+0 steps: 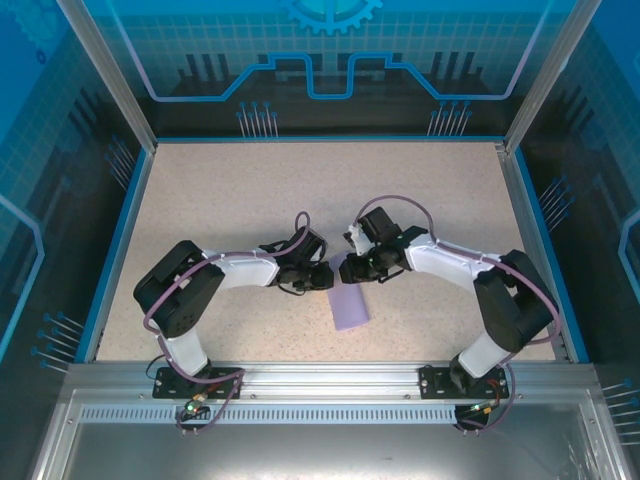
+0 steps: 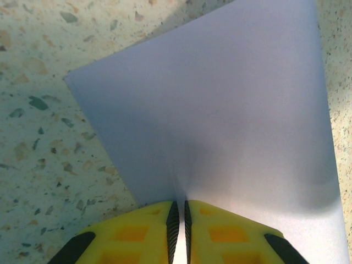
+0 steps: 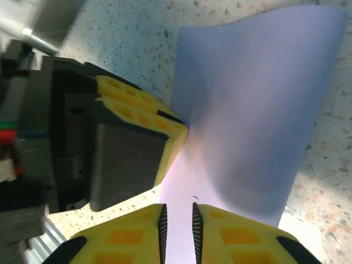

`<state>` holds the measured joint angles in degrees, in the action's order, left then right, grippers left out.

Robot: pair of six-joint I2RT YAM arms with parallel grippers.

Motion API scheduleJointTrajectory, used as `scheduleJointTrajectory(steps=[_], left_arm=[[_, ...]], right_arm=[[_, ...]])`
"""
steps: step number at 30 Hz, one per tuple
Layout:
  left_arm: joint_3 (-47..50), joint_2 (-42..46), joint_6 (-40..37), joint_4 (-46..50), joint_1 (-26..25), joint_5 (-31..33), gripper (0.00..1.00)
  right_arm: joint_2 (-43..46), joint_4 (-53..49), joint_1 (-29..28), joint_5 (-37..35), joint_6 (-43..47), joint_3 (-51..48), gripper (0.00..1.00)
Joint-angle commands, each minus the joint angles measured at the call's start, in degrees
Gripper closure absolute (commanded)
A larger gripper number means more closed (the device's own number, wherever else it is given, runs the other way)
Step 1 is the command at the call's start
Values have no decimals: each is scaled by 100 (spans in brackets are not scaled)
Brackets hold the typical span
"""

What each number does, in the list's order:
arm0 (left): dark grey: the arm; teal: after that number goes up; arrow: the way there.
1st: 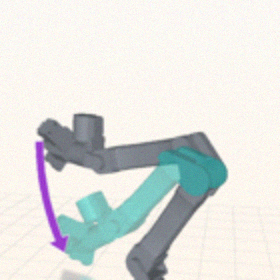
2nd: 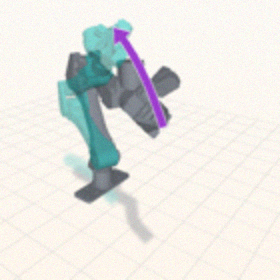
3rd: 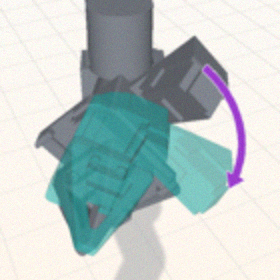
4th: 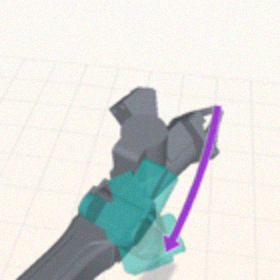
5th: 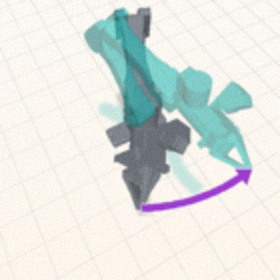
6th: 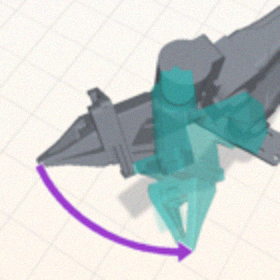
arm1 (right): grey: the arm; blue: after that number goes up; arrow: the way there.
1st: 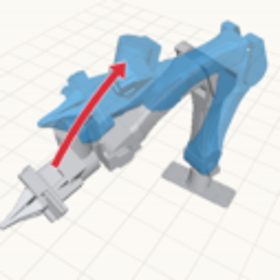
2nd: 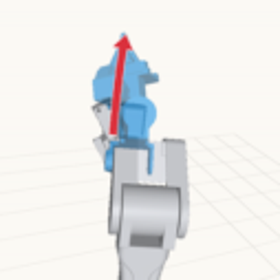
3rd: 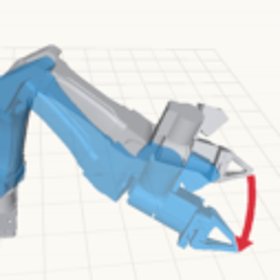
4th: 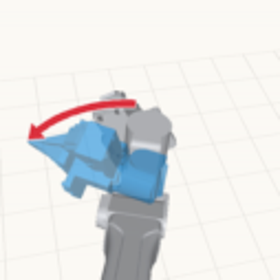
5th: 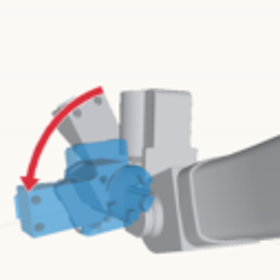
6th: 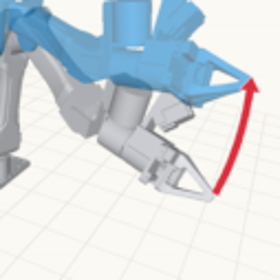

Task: Fold a paper plane with a square sheet of paper (pick it up from the middle)
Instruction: Fold the square sheet of paper in half at the center of the table.

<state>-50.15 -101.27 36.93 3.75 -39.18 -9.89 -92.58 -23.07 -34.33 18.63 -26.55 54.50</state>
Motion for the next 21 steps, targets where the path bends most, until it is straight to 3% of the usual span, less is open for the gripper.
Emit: scheduleJointTrajectory(steps=[1, 21], left_arm=[[60, -346, -198, 533, -33, 389, 83], [-39, -451, -306, 697, -31, 567, 83]], right_arm=[[-316, 173, 122, 220, 51, 110, 79], [-847, 486, 505, 113, 299, -337, 80]])
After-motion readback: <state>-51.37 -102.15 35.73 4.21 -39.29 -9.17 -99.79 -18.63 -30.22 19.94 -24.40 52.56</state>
